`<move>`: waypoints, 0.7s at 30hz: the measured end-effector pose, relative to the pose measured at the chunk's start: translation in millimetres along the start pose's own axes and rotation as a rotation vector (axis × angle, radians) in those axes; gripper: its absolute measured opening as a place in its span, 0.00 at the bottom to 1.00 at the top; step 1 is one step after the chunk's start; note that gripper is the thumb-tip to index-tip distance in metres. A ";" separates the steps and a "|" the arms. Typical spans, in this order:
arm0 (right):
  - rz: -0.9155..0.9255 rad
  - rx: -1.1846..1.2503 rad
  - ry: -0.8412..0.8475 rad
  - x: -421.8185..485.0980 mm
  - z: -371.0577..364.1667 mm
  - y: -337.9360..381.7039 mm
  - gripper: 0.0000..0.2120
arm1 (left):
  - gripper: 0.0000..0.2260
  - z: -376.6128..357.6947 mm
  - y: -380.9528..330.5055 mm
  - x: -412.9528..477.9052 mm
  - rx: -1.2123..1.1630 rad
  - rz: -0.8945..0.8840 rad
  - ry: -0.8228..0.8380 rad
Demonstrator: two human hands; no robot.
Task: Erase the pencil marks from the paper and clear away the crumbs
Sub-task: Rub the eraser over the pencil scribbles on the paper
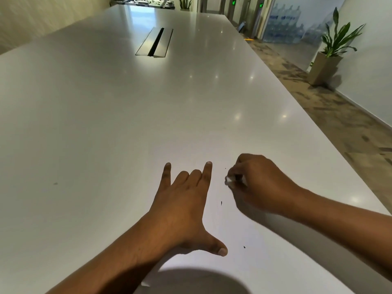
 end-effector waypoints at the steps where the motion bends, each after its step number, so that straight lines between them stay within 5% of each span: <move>1: 0.064 0.016 0.004 -6.7 0.9 12.5 0.07 | 0.68 0.0 0.0 -0.1 -0.001 -0.003 -0.002; 5: 0.244 -0.018 0.070 -8.6 -2.4 48.3 0.09 | 0.68 0.2 0.2 -2.2 -0.043 -0.001 -0.019; 9: 0.082 -0.041 -0.020 30.4 -0.9 19.8 0.11 | 0.68 -0.9 1.3 -3.2 -0.035 0.005 -0.030; 14: 0.335 -0.084 0.104 -13.0 -3.1 50.8 0.11 | 0.68 -1.8 2.6 -3.5 -0.071 -0.004 -0.039; 18: 0.186 -0.104 0.064 13.4 3.3 30.0 0.10 | 0.68 -3.0 4.6 -1.9 -0.074 -0.012 -0.056; 21: 0.335 -0.124 0.074 -9.9 2.5 47.6 0.10 | 0.69 -2.8 5.9 -1.8 -0.076 -0.014 -0.051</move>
Point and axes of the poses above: each hand's wrist, its own x-axis towards the middle knuckle, its own z-axis out of the back of the hand, y = z × x, the point moved 5 cm from there along x, towards the middle knuckle, and after that the axes turned 12 degrees about -x, right-handed, at the moved point
